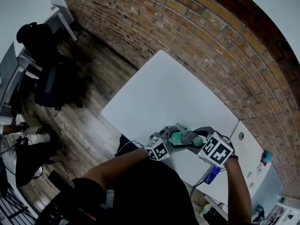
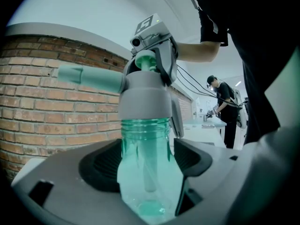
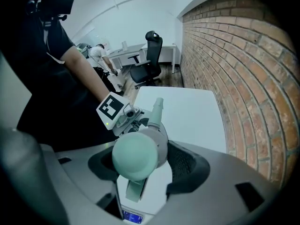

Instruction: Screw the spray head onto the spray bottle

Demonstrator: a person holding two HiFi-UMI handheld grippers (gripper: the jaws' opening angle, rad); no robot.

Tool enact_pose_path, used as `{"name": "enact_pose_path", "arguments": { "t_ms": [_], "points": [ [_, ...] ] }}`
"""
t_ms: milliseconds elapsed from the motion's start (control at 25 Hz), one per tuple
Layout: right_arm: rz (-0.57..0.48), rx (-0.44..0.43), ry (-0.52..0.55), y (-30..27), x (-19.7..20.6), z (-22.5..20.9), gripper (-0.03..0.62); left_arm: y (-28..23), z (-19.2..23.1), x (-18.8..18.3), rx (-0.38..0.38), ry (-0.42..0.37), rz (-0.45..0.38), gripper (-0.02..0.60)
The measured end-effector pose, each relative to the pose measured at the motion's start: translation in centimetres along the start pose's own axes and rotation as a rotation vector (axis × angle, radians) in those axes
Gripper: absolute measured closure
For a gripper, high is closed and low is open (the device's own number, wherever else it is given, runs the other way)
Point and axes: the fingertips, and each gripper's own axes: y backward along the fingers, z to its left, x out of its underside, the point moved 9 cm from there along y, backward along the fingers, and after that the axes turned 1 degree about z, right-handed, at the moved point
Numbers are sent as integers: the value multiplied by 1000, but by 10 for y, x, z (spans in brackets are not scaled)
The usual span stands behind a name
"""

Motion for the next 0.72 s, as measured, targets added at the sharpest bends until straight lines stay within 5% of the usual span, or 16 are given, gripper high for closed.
{"name": "enact_pose_path", "arguments": {
  "t_ms": [360, 560, 720],
  "points": [
    [19, 57, 151, 15, -5, 6, 332, -3, 5, 0, 37, 13, 13, 244],
    [173, 107, 429, 31, -13, 15, 332, -4, 7, 1, 66, 9, 21, 244],
    [217, 78, 498, 27, -21, 17, 332, -4, 8, 0, 71, 17, 14, 244]
  ]
}}
